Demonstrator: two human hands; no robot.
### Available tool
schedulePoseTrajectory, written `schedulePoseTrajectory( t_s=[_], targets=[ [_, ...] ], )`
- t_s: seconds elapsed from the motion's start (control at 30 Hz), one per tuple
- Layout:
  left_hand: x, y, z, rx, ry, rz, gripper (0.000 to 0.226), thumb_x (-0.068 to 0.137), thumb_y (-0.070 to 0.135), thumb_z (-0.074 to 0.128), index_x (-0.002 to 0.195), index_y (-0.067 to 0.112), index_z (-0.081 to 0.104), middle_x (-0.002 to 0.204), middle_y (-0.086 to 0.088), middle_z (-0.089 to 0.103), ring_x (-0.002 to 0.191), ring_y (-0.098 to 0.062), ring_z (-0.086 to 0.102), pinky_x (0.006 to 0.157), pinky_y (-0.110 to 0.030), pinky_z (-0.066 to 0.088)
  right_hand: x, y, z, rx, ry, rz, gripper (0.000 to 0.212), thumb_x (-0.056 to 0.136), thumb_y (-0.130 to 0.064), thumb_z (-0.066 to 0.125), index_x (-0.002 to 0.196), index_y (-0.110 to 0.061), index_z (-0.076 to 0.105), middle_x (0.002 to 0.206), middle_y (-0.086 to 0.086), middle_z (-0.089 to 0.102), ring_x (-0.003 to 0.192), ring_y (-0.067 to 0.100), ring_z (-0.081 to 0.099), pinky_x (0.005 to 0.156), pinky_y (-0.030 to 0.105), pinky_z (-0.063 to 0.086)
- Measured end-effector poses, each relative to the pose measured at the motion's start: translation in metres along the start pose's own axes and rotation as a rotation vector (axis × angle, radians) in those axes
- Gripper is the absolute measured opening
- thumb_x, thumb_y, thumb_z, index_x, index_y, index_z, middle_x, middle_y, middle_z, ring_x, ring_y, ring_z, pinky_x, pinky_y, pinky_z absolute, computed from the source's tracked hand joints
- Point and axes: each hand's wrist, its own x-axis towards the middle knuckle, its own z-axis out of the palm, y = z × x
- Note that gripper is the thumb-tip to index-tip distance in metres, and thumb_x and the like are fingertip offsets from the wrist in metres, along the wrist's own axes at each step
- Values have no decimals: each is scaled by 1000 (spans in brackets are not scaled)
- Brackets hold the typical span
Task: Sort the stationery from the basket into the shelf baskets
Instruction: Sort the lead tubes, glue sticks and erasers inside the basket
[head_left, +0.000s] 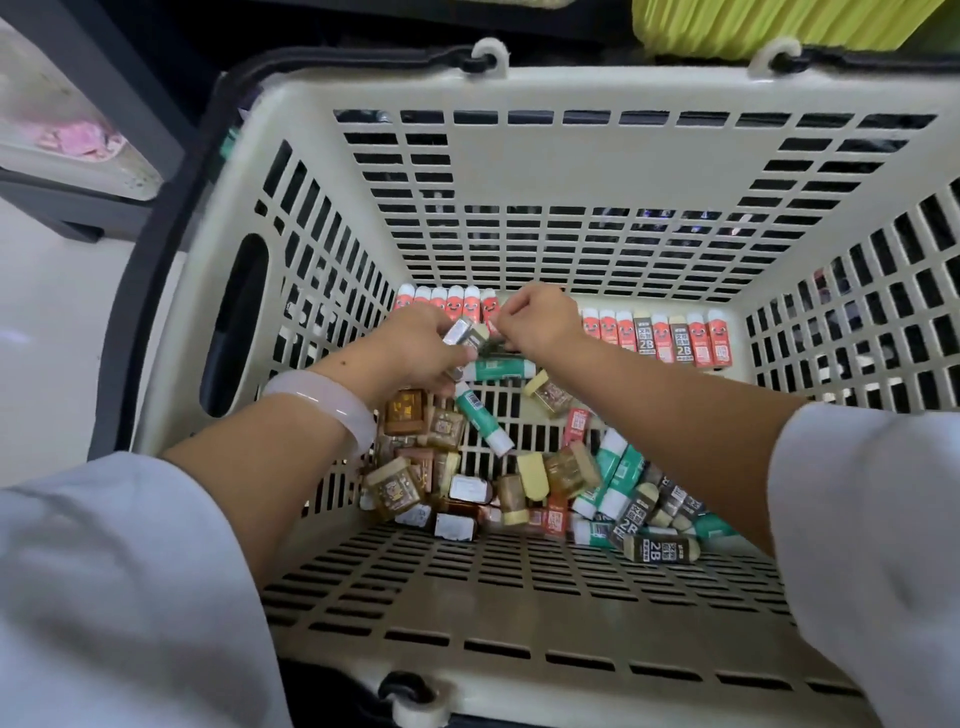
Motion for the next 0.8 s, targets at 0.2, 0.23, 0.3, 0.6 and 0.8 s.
schedulePoseTrajectory(
  t_s=[0.2,0.23,0.3,0.6,0.8],
  targets=[
    [-2,4,0,-323,88,-131,19,86,3,60,103,1,52,89,-14,61,70,-19,63,54,-22,56,-2,-2,5,-149,89,-57,36,91,-12,51,56,-9,50,63,1,54,57,11,50,62,21,50],
    [-3,5,0,-378,87,-134,22,86,2,60,105,-1,50,90,-14,60,72,-18,63,54,-20,56,-4,-2,2,-135,89,-51,40,93,-14,48,53,-8,47,55,1,46,49,11,42,50,20,43],
    [-4,6,0,-456,88,-120,26,86,1,59,110,-3,51,91,-13,61,74,-17,64,57,-20,57,-12,-5,-4,11,42,-26,38,96,-22,45,67,-1,58,58,5,48,51,15,42,50,24,40],
    [-6,8,4,-462,75,-81,26,90,11,57,111,-2,54,113,-20,58,77,-16,64,69,-22,57,-16,0,-13,271,15,98,15,89,-15,60,98,-14,48,91,8,59,77,17,57,74,30,54],
    [0,3,2,-151,184,-102,49,93,33,52,132,4,45,120,-7,53,95,-19,52,89,-30,44,1,0,-7,15,164,56,24,88,-7,56,67,-16,48,91,8,63,87,26,63,79,37,54]
  ],
)
